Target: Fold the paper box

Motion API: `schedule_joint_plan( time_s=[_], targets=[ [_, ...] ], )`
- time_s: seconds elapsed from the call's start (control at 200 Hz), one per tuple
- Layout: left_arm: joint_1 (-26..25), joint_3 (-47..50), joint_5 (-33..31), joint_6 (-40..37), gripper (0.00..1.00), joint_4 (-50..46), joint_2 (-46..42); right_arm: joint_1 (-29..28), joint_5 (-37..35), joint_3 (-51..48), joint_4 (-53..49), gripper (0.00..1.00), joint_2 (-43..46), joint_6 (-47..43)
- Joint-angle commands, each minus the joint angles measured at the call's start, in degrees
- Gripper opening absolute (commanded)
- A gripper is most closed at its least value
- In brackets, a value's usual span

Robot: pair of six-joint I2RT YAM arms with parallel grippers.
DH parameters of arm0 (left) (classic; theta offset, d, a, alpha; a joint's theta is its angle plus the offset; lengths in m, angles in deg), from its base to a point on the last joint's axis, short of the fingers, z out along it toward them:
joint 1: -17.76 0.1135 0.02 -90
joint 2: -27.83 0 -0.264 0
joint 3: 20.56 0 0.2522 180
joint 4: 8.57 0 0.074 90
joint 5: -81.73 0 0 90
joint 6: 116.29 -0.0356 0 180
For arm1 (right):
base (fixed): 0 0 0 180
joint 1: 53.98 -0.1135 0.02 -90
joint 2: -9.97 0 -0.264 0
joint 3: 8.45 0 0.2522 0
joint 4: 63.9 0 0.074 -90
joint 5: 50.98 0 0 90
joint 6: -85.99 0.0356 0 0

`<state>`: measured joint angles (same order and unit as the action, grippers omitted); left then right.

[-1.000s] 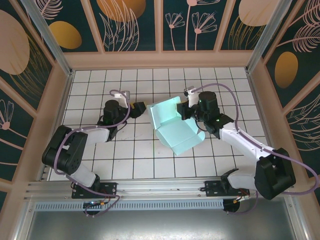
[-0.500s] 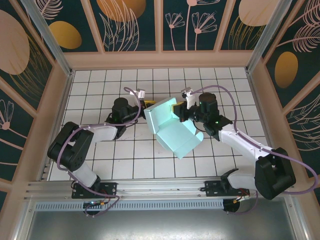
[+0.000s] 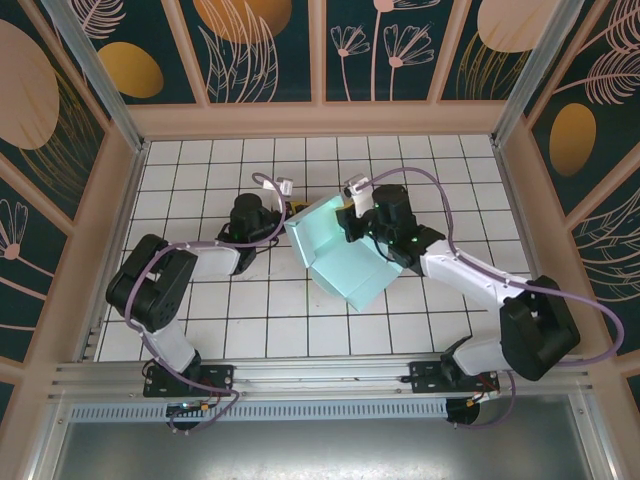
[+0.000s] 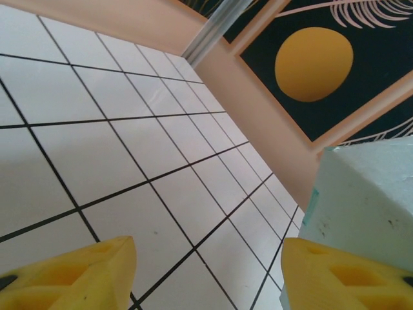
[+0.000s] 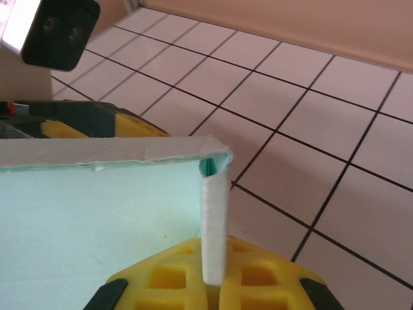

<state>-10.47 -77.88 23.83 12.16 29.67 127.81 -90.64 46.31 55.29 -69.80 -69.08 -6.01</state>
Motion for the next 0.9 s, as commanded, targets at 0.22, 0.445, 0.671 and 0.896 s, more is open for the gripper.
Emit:
schedule_joint_plan(
  time_s=[0.22,0.445,0.671,0.896],
  targets=[
    [-2.8,-1.1,1.4,-1.3,0.61,3.4,-1.4,-1.8,-3.7,-0.1,2.2,0.0,1.1,0.1],
    [-2.7,-0.6,1.9,-0.9,0.61,3.5,0.6,4.2,9.0,-5.5,10.7,0.0,7.3,7.2],
    [-3.0,-1.4,5.0,1.6,0.61,6.0,0.8,4.3,6.8,-5.6,11.5,0.0,6.0,7.2],
    [-2.9,-2.4,7.0,3.7,0.62,8.9,0.3,1.5,0.4,-3.0,9.2,0.0,2.5,4.4]
  ],
)
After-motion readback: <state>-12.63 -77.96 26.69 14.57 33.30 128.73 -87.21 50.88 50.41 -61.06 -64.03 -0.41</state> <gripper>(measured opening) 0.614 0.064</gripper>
